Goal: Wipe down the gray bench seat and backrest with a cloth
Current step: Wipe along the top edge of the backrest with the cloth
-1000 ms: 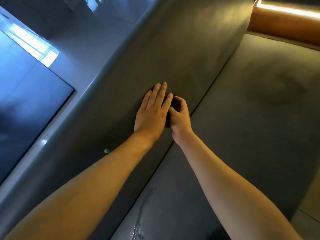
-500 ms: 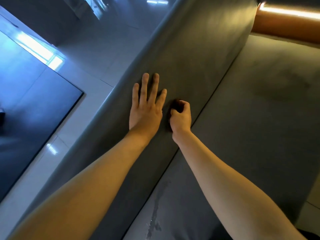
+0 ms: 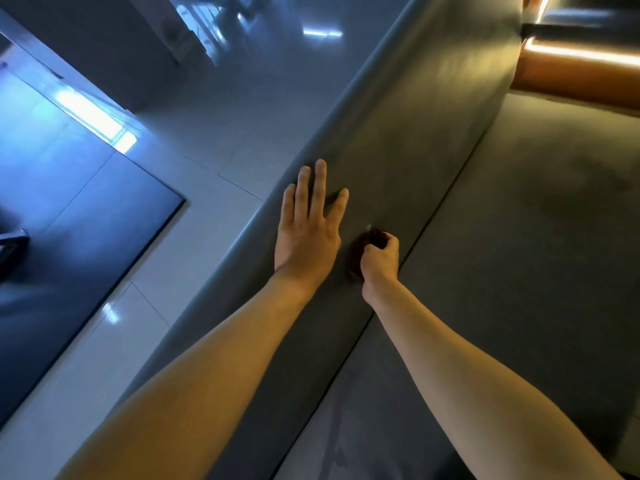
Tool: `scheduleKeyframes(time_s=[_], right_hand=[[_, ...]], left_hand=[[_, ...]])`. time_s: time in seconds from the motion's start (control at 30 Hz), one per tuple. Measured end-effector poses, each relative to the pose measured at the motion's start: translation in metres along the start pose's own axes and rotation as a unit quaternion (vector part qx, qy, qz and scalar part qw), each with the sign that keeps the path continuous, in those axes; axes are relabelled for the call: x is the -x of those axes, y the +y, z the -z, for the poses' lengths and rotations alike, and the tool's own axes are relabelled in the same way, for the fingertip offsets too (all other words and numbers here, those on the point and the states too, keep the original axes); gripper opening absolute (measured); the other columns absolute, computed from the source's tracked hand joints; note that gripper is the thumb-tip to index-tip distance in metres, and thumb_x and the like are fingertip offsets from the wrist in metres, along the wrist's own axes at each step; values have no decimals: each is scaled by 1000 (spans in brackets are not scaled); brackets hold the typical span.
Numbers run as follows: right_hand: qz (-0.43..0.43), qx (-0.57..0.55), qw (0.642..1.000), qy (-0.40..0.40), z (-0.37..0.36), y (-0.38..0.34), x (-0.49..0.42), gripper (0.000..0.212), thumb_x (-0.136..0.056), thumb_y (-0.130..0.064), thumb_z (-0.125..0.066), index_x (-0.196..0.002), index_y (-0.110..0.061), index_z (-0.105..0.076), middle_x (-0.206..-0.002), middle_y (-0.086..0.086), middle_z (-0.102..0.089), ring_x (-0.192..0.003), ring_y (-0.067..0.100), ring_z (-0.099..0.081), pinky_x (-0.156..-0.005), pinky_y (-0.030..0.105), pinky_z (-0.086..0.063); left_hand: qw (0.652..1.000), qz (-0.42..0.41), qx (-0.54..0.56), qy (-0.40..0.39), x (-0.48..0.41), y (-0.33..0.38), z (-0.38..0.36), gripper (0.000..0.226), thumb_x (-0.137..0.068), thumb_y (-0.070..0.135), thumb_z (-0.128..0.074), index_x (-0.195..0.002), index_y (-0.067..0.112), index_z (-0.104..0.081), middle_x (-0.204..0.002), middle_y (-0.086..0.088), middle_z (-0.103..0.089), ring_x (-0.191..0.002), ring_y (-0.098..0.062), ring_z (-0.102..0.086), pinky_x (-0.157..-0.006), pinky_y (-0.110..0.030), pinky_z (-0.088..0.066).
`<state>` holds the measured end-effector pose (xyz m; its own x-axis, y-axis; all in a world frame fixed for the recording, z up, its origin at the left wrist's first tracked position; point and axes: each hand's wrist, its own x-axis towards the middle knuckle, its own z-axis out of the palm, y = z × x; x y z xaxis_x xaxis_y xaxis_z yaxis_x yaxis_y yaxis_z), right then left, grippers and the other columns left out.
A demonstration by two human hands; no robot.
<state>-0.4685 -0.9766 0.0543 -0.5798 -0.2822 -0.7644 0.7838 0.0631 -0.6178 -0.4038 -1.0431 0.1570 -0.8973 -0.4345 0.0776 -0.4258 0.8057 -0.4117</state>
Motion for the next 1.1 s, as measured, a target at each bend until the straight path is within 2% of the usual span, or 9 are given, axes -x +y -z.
scheduleKeyframes(time_s=[0.2,0.3,0.37,0.53,0.7,0.83,0.93,1.03,1.1], right_hand=[[127,-50,986,-97,-29,-29,41,35,-87,-16,-58,-113,-38,-62,-121,1,-65,-108,22,-66,-94,49,-58],[186,-26,977,-104,-36,-35,51,36,-85,-21,-58,-113,-42,-62,-127,0,-59,-114,19,-62,-99,46,-55],[220,8,971,-89,-33,-25,49,37,-93,-16,-57,-122,-38,-56,-133,-4,-50,-120,16,-56,-106,41,-50],[126,63,990,1,-15,-7,31,45,-101,-9,-45,-137,-36,-47,-146,-4,-39,-131,24,-47,-109,48,-46],[50,45,998,6,-19,-13,32,48,-101,-9,-41,-142,-35,-43,-150,-1,-34,-133,30,-43,-110,53,-45],[122,-35,990,-68,-27,-26,43,30,-91,-27,-57,-118,-42,-56,-136,-7,-46,-123,20,-53,-106,48,-50],[195,-28,973,-117,-27,-27,43,32,-94,-25,-60,-120,-42,-57,-133,-9,-52,-123,11,-55,-110,41,-47],[229,9,971,-72,-21,-12,37,38,-99,-11,-55,-126,-38,-54,-133,-13,-49,-124,6,-51,-113,36,-43],[187,26,982,-26,-14,2,33,43,-102,-6,-50,-136,-33,-52,-137,-12,-47,-126,5,-47,-115,36,-41]], left_hand=[[999,-17,41,-21,2,-12,10,66,-103,32,-55,-160,25,-24,-168,-17,15,-156,-37,6,-127,-49,-11],[998,-43,27,-31,12,-22,13,70,-105,33,-49,-163,24,-11,-167,-17,19,-156,-35,8,-124,-45,-4],[998,-44,26,-27,19,-24,12,67,-106,33,-48,-163,25,-13,-167,-19,18,-155,-37,8,-124,-47,-3],[998,-39,34,-23,23,-20,9,58,-106,32,-41,-160,27,-23,-167,-20,17,-154,-41,12,-125,-53,-7],[999,-38,11,-12,19,-18,4,58,-104,40,-39,-159,27,-27,-166,-25,13,-154,-43,8,-124,-54,-8],[999,-45,-13,5,18,-19,-6,59,-105,46,-41,-159,26,-29,-166,-27,4,-154,-44,-1,-123,-54,-13],[999,-36,-12,16,16,-21,-9,58,-106,47,-39,-159,24,-30,-167,-26,1,-154,-44,-4,-123,-53,-15],[999,-43,-22,12,16,-19,-9,58,-106,46,-37,-159,25,-30,-167,-26,1,-154,-44,-4,-123,-54,-13],[999,-36,-25,3,16,-18,-9,60,-103,44,-38,-159,27,-28,-167,-24,5,-154,-43,-1,-123,-54,-12]])
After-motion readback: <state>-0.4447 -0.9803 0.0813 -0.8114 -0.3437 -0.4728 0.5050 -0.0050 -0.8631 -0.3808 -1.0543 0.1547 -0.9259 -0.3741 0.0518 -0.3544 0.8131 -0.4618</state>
